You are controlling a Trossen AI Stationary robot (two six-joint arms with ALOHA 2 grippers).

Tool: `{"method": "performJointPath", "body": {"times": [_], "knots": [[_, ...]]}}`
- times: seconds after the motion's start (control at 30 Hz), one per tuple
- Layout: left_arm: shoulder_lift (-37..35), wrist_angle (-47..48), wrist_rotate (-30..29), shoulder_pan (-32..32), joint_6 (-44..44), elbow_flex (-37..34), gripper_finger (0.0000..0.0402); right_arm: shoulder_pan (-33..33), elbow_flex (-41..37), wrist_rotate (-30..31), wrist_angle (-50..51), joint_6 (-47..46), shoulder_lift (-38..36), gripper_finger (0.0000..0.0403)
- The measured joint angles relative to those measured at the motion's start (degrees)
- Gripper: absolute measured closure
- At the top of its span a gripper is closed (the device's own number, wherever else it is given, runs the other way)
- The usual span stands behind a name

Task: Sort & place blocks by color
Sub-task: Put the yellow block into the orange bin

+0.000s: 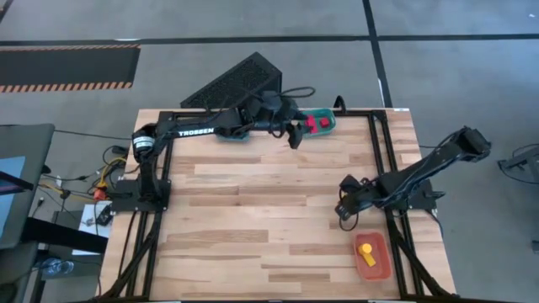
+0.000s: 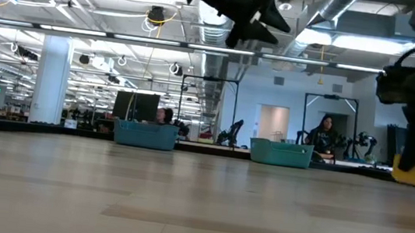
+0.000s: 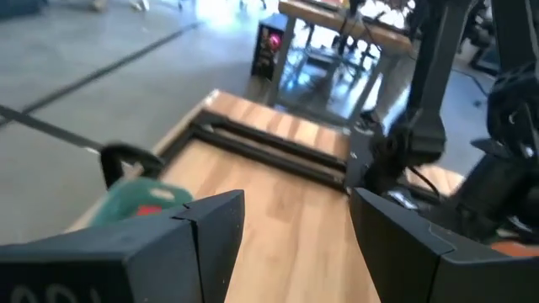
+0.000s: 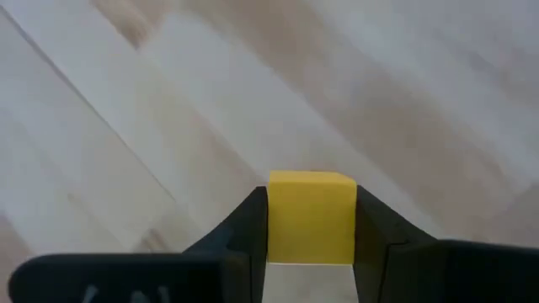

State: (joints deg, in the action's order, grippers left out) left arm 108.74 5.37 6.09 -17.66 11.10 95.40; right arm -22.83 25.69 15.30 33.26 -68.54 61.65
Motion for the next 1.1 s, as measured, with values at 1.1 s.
{"method": "performJointPath", "body": {"times": [1.1], "knots": [[0.0, -13.6, -3.3, 9.7, -28.8, 3.2, 0.0194, 25.7, 12.2, -11.5, -28.5, 32.9, -21.5, 0.0284]]}}
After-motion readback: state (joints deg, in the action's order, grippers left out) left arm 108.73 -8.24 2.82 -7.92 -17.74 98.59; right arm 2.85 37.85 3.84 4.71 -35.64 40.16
